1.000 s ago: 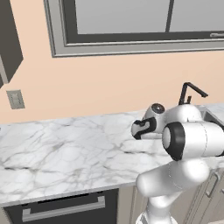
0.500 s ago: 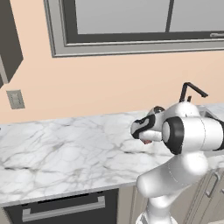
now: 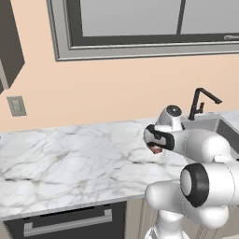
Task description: Locate and retrieve the sponge and bar soap from the cabinet. Place them next to the sink.
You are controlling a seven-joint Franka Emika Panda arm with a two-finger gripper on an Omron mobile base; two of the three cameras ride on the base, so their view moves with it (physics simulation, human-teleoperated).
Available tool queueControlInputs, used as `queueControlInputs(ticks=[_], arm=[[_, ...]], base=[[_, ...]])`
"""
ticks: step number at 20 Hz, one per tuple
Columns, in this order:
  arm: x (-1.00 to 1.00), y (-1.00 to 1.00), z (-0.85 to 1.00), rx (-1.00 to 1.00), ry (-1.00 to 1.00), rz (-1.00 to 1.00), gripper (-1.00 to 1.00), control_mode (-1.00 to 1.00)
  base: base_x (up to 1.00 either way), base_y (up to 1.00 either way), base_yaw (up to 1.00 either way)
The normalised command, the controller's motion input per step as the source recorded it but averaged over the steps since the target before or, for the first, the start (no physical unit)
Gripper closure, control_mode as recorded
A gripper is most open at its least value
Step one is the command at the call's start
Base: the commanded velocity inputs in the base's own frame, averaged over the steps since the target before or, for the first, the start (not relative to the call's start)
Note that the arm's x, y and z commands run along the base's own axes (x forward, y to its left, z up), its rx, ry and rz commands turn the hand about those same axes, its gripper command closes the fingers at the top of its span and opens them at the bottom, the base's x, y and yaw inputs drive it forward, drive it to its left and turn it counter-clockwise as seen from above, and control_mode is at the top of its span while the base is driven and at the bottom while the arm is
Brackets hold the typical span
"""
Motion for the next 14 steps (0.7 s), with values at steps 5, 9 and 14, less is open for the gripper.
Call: queueControlInputs(ticks=[5, 9, 14], arm=[[-0.23, 0.1, 0.72, 0.0, 0.18, -0.02, -1.0, -1.0], [-0.43, -0.1, 0.55, 0.13, 0.07, -0.06, -1.0, -1.0], [-0.76, -0.1, 0.26, 0.09, -0.16, -0.01, -1.0, -1.0]], base=[[0.0, 0.0, 0.0], [0.0, 0.0, 0.0], [0.0, 0.0, 0.0]])
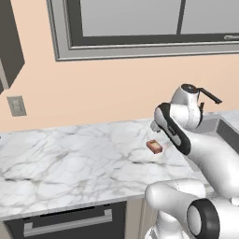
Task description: Locate and retrieve the sponge and bar soap from the cabinet. Place them next to the sink.
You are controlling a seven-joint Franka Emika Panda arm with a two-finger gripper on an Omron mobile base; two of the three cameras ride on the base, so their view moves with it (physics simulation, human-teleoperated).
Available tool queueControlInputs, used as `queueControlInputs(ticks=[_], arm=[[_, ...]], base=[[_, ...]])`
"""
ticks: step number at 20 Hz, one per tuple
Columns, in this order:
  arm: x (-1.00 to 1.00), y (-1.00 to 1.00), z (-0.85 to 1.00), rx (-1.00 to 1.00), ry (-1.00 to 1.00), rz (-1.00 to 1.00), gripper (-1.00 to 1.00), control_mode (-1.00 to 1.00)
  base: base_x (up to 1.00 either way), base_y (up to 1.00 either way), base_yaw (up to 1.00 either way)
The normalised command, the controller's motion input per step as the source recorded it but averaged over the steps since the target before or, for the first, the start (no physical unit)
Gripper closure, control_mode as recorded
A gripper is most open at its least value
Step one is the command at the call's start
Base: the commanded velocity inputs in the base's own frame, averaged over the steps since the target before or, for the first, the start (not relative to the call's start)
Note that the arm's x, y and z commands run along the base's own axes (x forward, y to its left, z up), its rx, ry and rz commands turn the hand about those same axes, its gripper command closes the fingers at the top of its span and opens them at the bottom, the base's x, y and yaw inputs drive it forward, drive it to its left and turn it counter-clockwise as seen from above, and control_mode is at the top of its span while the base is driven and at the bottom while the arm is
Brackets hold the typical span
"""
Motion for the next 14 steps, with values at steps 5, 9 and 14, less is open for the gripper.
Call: queueControlInputs(ticks=[5, 9, 14], arm=[[-0.68, -0.02, 0.39, 0.01, -0.25, -0.09, -1.0, -1.0], [-0.5, 0.16, 0.67, 0.0, -0.13, -0.16, -1.0, -1.0], [-0.45, 0.13, 0.66, 0.04, -0.06, -0.23, -1.0, -1.0]], base=[[0.0, 0.0, 0.0], [0.0, 0.0, 0.0], [0.0, 0.0, 0.0]])
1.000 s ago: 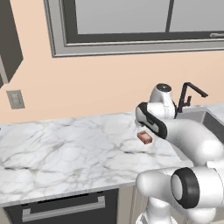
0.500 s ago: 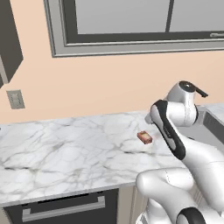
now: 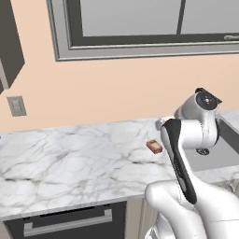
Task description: Locate and retrieve the sponge and bar soap from the cabinet. Place them next to the sink.
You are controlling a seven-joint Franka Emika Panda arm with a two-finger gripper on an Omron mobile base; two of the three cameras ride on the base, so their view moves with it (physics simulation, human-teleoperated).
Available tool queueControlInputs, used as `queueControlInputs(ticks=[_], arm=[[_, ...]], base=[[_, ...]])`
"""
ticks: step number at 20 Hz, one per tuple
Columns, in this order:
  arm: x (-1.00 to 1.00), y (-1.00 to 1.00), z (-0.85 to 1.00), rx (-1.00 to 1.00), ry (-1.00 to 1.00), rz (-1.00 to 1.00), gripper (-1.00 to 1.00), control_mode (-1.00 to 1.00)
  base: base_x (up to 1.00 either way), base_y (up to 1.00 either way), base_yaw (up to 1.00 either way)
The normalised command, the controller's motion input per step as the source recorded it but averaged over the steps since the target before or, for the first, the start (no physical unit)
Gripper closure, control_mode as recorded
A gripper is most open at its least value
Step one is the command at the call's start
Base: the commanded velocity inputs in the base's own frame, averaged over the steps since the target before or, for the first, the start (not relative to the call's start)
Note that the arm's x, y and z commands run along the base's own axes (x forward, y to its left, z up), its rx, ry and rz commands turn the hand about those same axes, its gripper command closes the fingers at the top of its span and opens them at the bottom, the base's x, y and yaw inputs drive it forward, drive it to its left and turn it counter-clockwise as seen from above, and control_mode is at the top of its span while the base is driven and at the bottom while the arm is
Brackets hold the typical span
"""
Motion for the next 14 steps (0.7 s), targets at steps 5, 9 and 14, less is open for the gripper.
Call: queueControlInputs(ticks=[5, 9, 14], arm=[[-0.43, 0.06, 0.26, 0.22, -0.1, -0.29, -1.0, -1.0], [-0.31, 0.0, 0.41, 0.19, -0.13, -0.04, -1.0, -1.0], [-0.52, 0.0, 0.27, 0.1, -0.17, 0.05, -1.0, -1.0]], base=[[0.0, 0.0, 0.0], [0.0, 0.0, 0.0], [0.0, 0.0, 0.0]])
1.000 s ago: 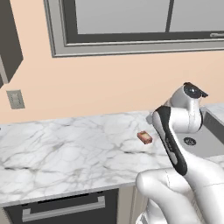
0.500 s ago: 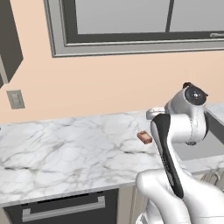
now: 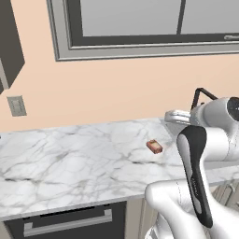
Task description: Locate and retrieve the sponge and bar soap from the cabinet. Place them next to the sink.
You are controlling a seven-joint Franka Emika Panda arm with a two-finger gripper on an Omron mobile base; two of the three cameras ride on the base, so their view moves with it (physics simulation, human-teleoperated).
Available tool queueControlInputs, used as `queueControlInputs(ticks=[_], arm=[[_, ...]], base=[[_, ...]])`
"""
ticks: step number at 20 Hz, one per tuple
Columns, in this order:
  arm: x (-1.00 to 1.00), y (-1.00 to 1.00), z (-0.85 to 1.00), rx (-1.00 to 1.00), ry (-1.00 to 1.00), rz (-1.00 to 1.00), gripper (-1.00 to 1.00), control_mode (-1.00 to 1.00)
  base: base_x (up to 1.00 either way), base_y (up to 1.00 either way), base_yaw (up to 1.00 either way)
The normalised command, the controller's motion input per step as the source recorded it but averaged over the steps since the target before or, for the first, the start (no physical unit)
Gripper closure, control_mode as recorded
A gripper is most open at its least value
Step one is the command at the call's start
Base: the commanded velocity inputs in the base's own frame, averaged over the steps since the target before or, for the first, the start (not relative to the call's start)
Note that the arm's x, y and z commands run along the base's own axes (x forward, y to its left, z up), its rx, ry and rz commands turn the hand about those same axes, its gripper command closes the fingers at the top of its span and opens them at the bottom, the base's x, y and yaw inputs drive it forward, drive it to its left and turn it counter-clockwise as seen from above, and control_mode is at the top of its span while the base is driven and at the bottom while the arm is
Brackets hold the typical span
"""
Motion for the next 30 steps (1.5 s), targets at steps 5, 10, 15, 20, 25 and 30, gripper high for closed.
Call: queueControlInputs(ticks=[5, 10, 15, 20, 25, 30], arm=[[-0.23, 0.0, 0.07, 0.0, -0.07, 0.01, -1.0, -1.0], [0.0, 0.0, 0.0, 0.0, 0.0, 0.0, -1.0, -1.0], [0.0, 0.0, 0.0, 0.0, 0.0, 0.0, -1.0, 1.0], [0.0, 0.0, 0.0, 0.0, 0.0, 0.0, -1.0, 1.0], [0.0, 0.0, 0.0, 0.0, 0.0, 0.0, -1.0, 1.0], [0.0, 0.0, 0.0, 0.0, 0.0, 0.0, -1.0, 1.0]], base=[[0.0, 0.0, 0.0], [0.0, 0.0, 0.0], [0.0, 0.0, -0.01], [-0.18, -0.07, -0.06], [-0.5, -0.01, -0.05], [-0.52, 0.0, -0.01]])
